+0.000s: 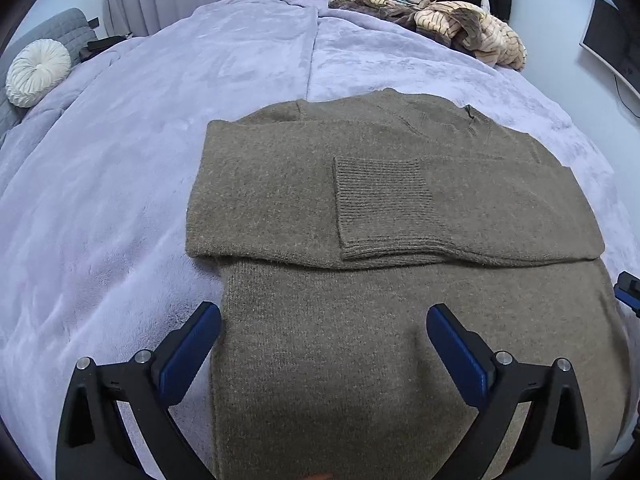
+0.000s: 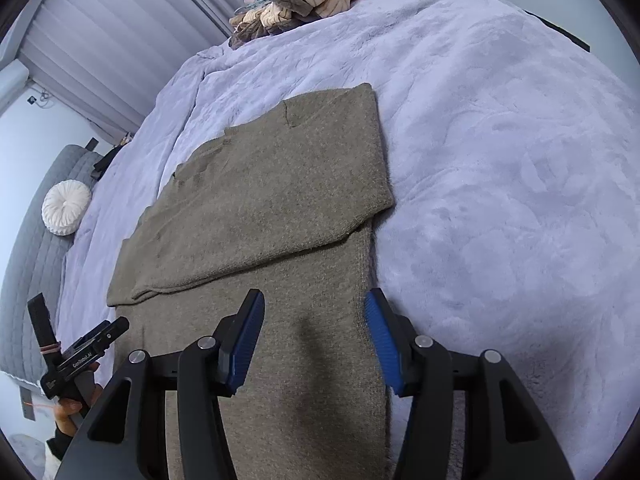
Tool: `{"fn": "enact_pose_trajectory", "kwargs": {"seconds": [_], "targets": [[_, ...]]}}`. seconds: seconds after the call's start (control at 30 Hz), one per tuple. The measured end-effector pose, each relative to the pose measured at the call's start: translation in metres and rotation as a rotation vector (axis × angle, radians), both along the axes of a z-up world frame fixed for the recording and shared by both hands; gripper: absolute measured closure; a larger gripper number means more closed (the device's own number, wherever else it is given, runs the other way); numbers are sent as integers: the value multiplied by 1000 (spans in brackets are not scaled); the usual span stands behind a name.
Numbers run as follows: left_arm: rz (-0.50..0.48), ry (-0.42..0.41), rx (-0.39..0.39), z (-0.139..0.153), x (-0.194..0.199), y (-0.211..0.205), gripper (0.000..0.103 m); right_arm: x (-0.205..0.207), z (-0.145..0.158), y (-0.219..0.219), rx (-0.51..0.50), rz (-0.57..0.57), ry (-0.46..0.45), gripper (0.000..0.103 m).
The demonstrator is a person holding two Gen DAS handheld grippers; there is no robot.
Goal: Fold small clothes
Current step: 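Release the folded side and lift the right gripper away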
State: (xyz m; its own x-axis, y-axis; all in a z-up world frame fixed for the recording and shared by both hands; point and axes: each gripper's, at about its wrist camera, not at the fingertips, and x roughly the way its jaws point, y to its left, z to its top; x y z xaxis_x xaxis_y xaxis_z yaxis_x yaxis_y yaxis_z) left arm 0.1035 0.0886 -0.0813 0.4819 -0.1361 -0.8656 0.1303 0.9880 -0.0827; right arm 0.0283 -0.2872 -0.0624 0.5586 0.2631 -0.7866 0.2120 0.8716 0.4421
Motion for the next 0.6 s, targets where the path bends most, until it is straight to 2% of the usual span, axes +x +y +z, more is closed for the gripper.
{"fn": "enact_pose_trajectory", "kwargs": {"seconds": [0.03, 0.1, 0.2, 0.43, 0.6], "targets": [[1, 2, -7, 0, 0, 1, 0, -1, 1, -1, -2, -2, -4, 46], [0, 6, -20, 1, -1, 2, 0, -3, 4, -1, -9, -6, -7, 34], [12, 4, -19, 3, -4, 4, 0, -6, 7, -1, -1, 6, -15, 27], [-17, 17, -43, 12, -25, 6, 0, -21, 12, 3, 76, 44, -34, 27], [-30, -4, -66, 21, -59, 17, 0, -45, 13, 8, 108, 64, -37, 27]]}}
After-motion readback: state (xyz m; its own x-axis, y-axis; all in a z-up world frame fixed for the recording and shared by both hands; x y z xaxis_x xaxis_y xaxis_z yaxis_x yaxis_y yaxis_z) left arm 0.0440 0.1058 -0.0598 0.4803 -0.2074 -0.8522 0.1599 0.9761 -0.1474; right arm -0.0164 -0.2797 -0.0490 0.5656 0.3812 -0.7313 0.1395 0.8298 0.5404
